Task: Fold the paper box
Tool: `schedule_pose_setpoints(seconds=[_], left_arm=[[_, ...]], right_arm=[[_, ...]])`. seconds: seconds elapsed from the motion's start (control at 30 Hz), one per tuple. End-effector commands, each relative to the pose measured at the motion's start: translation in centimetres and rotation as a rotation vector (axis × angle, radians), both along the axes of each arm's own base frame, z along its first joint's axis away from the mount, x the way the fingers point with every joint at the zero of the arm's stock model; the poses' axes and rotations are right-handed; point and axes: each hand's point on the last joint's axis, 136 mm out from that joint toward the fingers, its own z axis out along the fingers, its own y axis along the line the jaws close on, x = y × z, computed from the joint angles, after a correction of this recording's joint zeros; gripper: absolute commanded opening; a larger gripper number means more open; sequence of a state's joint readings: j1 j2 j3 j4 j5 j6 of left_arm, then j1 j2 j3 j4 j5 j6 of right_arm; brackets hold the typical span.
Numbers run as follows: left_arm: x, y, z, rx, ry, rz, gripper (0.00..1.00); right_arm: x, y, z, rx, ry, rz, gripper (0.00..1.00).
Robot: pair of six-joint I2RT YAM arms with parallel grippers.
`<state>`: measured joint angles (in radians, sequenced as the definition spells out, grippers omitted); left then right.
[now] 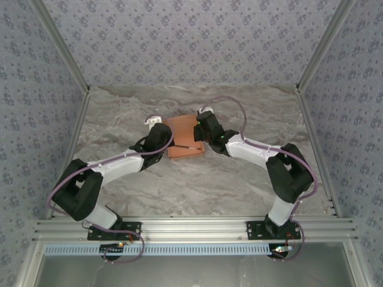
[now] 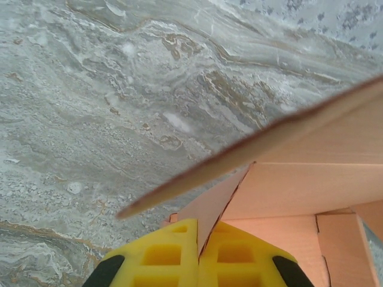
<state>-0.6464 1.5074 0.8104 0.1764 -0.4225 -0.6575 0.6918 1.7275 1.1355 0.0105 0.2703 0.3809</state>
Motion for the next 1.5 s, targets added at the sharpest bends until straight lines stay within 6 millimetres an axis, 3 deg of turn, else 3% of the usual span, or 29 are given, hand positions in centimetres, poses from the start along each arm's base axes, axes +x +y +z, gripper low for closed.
schedule_pose_setpoints(seconds=[0.0,0.77,1.07,1.47], left_arm=[[1.6,1.2,2.4,-0.039,-0.092,0.135,0.01],[-0.9,0.6,-0.1,0.035,-0.144,0.135,0.00],[-2.5,1.3,-0.7,0.053,-0.199,0.122,0.00],[-4.1,2.5,-2.1,0.075,-0.236,0.106,0.00]], right_arm=[[0.8,-1.5,1.0,0.007,-0.038,-0.114,0.06],[-1.4,-1.1,-0.6,0.101,-0.071,-0.134,0.06],[-2.7,-1.2,-1.0,0.122,-0.113,-0.149,0.07],[-4.7,0.1,-1.6,0.147,-0.132,-0.162,0.07]])
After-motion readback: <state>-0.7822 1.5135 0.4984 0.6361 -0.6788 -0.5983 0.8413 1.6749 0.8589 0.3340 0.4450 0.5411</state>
